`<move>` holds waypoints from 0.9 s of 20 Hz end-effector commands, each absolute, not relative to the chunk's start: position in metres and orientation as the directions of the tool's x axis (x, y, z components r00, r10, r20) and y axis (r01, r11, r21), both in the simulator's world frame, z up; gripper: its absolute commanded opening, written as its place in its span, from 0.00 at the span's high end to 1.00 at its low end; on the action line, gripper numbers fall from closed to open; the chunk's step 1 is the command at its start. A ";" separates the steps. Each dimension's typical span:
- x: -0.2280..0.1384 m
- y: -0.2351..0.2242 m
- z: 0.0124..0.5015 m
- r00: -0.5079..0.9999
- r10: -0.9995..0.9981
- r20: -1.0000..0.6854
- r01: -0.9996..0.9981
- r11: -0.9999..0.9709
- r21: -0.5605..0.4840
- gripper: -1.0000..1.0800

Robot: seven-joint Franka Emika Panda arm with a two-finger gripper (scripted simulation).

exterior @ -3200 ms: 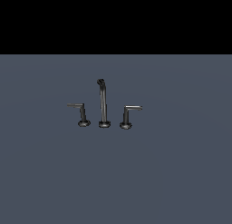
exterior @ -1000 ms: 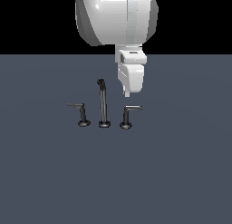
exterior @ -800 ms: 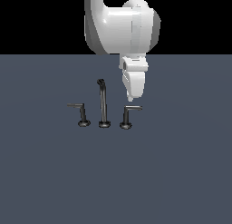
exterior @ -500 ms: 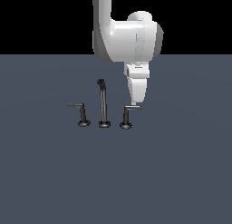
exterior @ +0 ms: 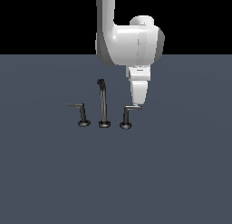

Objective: Turn on the faucet by rotating a designated handle.

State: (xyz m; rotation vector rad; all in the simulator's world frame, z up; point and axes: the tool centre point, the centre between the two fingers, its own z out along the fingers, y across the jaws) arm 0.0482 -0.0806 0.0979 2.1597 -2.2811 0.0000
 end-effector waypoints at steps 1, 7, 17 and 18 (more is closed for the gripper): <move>0.048 -0.081 0.098 -0.055 -0.998 0.000 -0.998 0.055 0.000 1.00; 0.030 -0.088 0.098 -0.055 -0.998 0.000 -0.998 0.055 0.000 1.00; 0.013 -0.090 0.098 -0.047 -0.999 -0.002 -0.999 0.047 -0.010 1.00; 0.009 -0.090 0.098 -0.047 -0.999 -0.002 -0.999 0.047 -0.010 1.00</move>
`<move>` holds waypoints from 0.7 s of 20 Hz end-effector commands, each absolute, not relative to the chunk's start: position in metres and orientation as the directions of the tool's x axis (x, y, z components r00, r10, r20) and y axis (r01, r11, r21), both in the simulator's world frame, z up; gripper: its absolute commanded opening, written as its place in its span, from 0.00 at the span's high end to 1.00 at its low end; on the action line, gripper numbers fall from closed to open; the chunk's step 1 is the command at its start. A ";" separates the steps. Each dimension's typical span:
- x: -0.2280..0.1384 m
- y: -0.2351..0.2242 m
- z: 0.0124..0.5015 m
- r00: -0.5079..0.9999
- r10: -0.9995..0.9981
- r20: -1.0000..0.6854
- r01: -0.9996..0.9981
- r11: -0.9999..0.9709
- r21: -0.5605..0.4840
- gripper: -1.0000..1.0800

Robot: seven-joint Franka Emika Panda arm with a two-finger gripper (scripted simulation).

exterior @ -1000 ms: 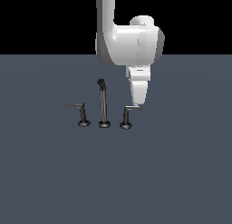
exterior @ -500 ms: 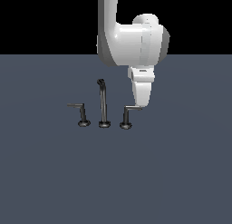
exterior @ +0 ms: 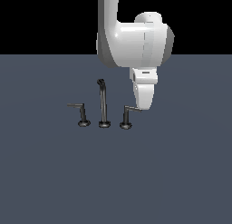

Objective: Turn on the faucet by rotating a designated handle.

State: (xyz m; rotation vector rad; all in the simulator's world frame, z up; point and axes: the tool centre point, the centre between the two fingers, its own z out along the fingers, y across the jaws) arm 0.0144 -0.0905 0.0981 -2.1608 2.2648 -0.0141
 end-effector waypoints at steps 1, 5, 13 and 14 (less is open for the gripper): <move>0.006 -0.089 0.098 -0.048 -0.999 -0.002 -0.999 0.048 -0.009 1.00; -0.007 -0.086 0.098 -0.050 -0.999 -0.001 -0.999 0.050 -0.006 1.00; -0.035 -0.081 0.098 -0.055 -0.999 0.000 -0.999 0.055 0.000 1.00; -0.035 -0.081 0.098 -0.055 -0.999 0.000 -0.999 0.055 0.000 1.00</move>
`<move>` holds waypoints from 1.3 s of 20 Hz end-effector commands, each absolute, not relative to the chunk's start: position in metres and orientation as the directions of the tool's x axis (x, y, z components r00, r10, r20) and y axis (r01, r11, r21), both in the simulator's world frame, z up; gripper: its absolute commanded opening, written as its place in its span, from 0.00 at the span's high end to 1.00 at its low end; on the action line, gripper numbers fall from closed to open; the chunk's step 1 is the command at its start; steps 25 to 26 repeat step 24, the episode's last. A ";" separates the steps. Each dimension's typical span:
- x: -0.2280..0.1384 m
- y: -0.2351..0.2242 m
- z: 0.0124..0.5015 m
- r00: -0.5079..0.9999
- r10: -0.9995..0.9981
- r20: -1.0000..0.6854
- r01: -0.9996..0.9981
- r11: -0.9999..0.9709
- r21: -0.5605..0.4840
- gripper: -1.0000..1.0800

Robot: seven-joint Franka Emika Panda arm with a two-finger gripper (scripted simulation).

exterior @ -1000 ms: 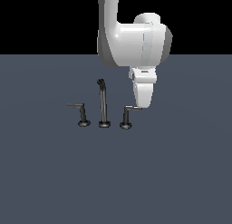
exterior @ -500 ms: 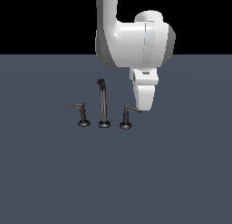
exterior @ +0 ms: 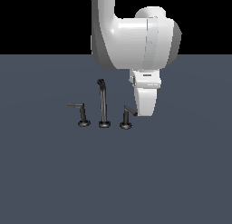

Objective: Turn on the faucet by rotating a designated handle.

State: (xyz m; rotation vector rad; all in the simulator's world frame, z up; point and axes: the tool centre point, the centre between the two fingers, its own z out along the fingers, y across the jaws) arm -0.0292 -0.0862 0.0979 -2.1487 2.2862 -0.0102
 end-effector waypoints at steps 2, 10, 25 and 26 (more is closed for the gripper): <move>-0.032 -0.082 0.098 -0.062 -0.998 0.001 -0.998 0.062 -0.006 1.00; -0.049 -0.045 0.098 -0.056 -0.998 0.000 -0.998 0.056 -0.001 1.00; -0.035 0.002 0.098 -0.056 -0.998 0.000 -0.998 0.056 0.000 1.00; -0.035 0.002 0.098 -0.056 -0.998 0.000 -0.998 0.056 0.000 1.00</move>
